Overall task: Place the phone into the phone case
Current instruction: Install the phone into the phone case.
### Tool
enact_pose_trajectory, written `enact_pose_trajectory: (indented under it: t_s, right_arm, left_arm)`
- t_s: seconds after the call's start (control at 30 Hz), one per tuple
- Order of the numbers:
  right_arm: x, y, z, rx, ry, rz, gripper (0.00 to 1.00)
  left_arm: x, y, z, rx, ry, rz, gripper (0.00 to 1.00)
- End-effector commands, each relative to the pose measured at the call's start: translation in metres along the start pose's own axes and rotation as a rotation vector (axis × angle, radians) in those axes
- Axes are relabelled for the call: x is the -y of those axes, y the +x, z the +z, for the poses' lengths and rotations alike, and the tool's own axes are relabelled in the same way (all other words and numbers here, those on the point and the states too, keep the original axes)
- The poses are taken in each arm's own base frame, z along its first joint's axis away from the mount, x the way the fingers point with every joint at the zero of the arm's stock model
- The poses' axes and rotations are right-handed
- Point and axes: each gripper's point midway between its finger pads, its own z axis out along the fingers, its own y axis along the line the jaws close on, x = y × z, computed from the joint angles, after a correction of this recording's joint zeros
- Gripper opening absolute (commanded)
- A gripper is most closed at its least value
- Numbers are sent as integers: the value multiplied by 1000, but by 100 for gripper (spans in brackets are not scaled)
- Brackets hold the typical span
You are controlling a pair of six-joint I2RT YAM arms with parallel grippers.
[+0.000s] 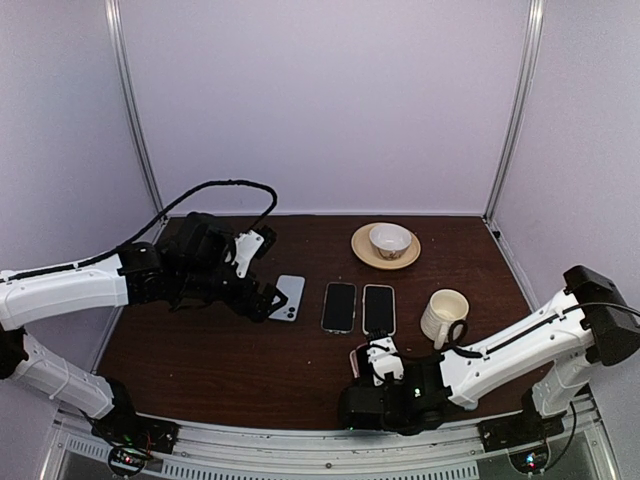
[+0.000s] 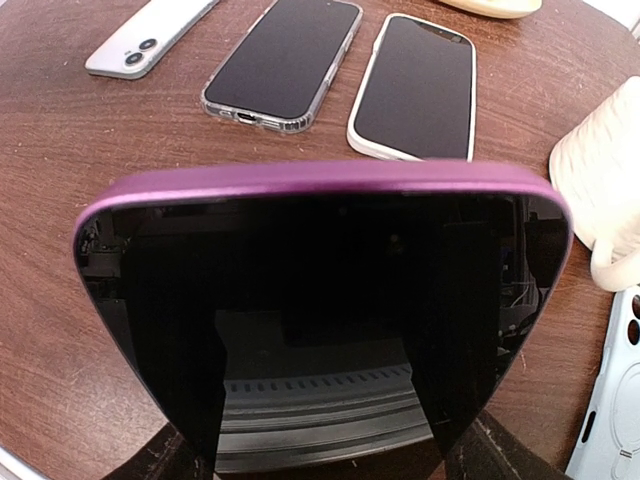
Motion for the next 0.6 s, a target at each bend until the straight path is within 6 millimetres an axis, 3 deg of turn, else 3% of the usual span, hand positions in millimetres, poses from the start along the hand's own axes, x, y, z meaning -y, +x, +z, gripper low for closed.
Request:
enact_pose_trajectory:
  t_s: [0.0,0.57]
  right_arm:
    - [3,-3,5,10,34,1,0]
    - [8,32,26,-208,88,22,0]
  left_arm:
    - [0,-4,1,9,9,8,97]
    - [-3,-7,-2,19,12,-2,97]
